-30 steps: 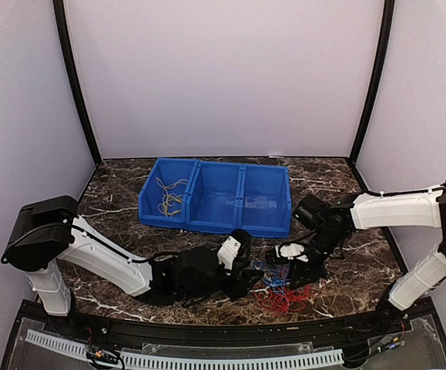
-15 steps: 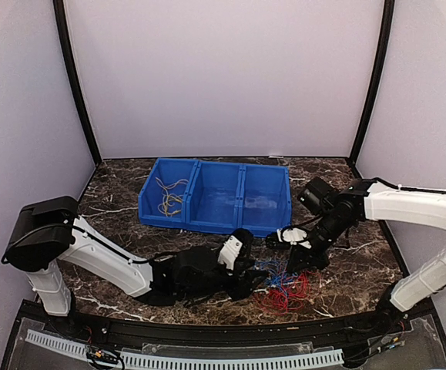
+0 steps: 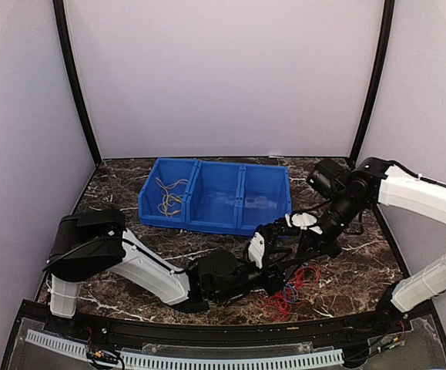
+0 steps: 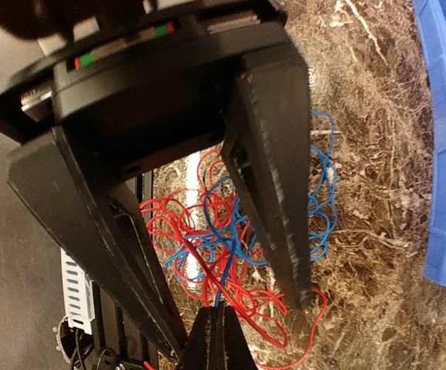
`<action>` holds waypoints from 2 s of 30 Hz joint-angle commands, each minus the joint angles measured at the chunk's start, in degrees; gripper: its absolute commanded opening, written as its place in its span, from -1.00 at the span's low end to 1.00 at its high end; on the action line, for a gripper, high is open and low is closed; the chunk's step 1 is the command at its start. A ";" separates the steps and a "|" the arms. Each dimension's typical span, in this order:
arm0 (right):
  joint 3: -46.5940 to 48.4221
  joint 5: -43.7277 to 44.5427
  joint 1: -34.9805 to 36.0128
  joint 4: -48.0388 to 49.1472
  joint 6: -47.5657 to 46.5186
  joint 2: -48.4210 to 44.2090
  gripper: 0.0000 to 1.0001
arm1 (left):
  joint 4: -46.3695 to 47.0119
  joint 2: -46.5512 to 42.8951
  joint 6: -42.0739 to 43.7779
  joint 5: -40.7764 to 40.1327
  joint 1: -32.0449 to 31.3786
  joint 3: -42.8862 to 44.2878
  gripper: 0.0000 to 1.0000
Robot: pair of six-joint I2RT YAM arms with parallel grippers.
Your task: Untangle the cables
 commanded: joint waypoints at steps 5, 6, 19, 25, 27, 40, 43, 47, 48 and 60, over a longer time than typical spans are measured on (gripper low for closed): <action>16.28 -7.45 -2.88 -7.62 -3.71 -4.85 -1.00 | 6.11 5.83 1.27 -1.58 0.33 0.34 -0.37; 17.82 -8.19 -3.68 -8.11 -4.11 -5.14 -1.00 | 6.17 6.00 0.68 -1.00 0.42 0.05 -0.41; 35.52 -22.26 -13.94 -12.15 -7.16 -3.54 -1.00 | 7.03 6.95 -4.41 -0.49 0.98 -5.68 -0.66; 47.40 -32.84 -21.53 -16.26 -9.31 -0.75 -1.00 | 5.36 7.19 -5.20 -0.54 1.02 -5.74 -0.66; 49.13 -35.28 -22.87 -16.52 -9.07 0.32 -1.00 | 5.31 7.14 -5.31 -0.46 1.03 -5.77 -0.66; 11.64 -19.69 -30.38 13.18 3.91 -18.51 -1.00 | 12.14 2.13 -6.91 -0.52 1.03 -11.68 -0.91; 4.13 -15.78 -33.93 14.08 3.48 -21.88 -1.00 | 12.77 1.62 -7.15 0.11 1.03 -12.18 -0.95; -3.97 -9.40 -39.17 15.83 2.96 -23.40 -1.00 | 12.70 1.62 -7.27 0.67 1.03 -12.12 -0.97; -5.60 -8.31 -40.74 15.88 1.96 -23.27 -1.00 | 12.63 1.61 -7.26 0.64 1.03 -12.12 -0.97; -13.24 -6.34 -41.97 8.61 -12.46 -22.74 0.15 | -2.88 -0.49 -9.06 -0.14 1.03 -8.49 -0.99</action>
